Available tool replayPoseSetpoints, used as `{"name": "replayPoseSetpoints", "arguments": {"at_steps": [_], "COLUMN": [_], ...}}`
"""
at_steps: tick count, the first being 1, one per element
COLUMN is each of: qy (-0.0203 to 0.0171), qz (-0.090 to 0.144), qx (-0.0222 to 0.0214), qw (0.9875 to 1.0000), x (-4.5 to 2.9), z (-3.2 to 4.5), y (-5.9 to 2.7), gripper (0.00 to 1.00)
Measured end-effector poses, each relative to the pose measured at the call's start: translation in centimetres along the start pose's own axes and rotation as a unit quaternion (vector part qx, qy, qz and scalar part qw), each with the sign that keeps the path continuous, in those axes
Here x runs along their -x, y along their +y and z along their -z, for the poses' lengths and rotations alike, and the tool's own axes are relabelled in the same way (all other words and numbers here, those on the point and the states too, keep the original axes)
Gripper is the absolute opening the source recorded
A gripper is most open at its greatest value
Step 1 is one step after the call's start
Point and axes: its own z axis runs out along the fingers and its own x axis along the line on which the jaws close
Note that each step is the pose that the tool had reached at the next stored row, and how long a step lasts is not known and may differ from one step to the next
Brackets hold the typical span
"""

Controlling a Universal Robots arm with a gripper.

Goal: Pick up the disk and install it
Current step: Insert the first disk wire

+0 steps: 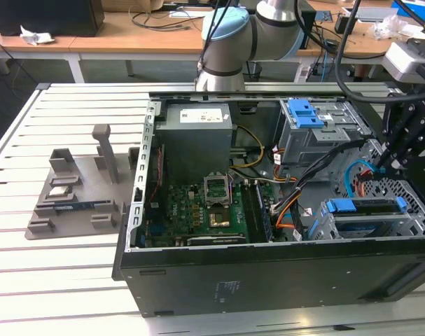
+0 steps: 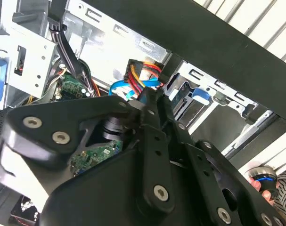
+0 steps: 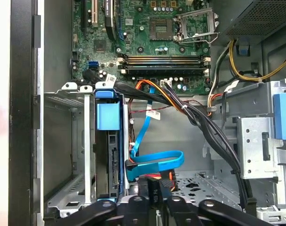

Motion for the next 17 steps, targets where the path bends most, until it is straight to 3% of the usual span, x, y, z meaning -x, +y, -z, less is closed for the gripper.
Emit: {"name": "replayPoseSetpoints", "arguments": {"at_steps": [1,5,10,13,17], "qy": [0.0,0.0003,0.0058,0.0084,0.0085], "qz": [0.0,0.0,0.0,-0.001,-0.001], "qx": [0.0,0.0,-0.0002,-0.0002,-0.0002], "qw": [1.0,1.0,1.0,1.0,1.0], "x": [0.0,-0.06,-1.47,-2.76,-2.97], "z": [0.0,-0.01,0.01,-0.29,-0.9], "y": [0.0,-0.01,-0.04,0.12,0.43], "gripper": [0.17,0.17,0.17,0.17,0.17]}}
